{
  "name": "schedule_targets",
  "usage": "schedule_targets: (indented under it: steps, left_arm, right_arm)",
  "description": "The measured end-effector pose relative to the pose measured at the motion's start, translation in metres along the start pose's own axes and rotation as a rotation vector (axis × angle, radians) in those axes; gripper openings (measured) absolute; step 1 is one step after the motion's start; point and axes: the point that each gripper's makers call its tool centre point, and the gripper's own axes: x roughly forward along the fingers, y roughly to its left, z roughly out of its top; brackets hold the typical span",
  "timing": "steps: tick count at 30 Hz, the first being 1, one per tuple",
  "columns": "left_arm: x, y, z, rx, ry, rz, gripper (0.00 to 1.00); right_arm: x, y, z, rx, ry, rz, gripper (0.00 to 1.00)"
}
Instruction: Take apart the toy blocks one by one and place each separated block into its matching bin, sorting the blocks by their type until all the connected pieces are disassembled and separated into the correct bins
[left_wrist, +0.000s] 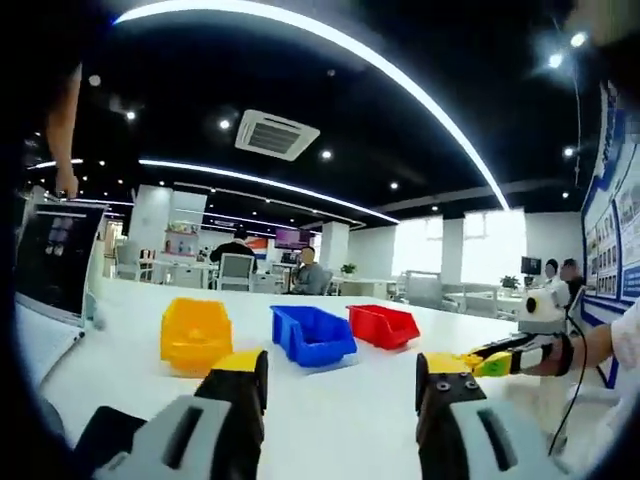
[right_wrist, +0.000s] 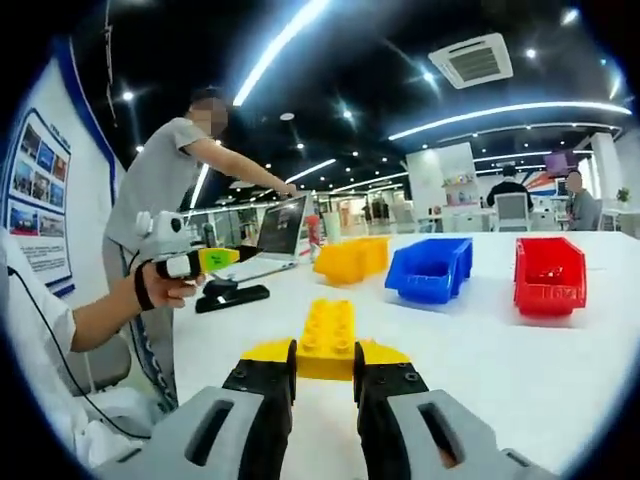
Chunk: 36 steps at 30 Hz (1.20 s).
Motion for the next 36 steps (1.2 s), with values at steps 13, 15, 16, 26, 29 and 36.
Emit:
schedule_targets:
  steps: [13,15,16,26,29,36]
  left_arm:
    - [0.0,-0.025,-0.011,0.07,0.016,-0.054,0.56]
    - [0.0,-0.026,-0.009,0.072,0.009,-0.055,0.56]
    - [-0.001,-0.026,-0.007,0.071,0.006,-0.054,0.56]
    - [-0.008,-0.031,0.003,0.063,-0.013,-0.06,0.55]
    - [-0.012,-0.03,0.006,0.061,-0.026,-0.056,0.55]
    - [-0.023,-0.025,0.01,0.07,-0.029,-0.042,0.55]
  right_arm:
    - [-0.003,-0.004,0.002,-0.027,0.003,-0.025,0.24]
    - [-0.002,-0.004,0.004,-0.032,0.004,-0.024,0.24]
    - [-0.001,-0.004,0.007,-0.037,0.002,-0.024,0.24]
    - [0.056,-0.006,0.049,-0.029,0.007,0.021,0.24]
    - [0.084,-0.012,0.059,-0.006,0.026,0.032,0.24]
    - [0.167,-0.027,0.088,-0.031,0.073,0.046,0.24]
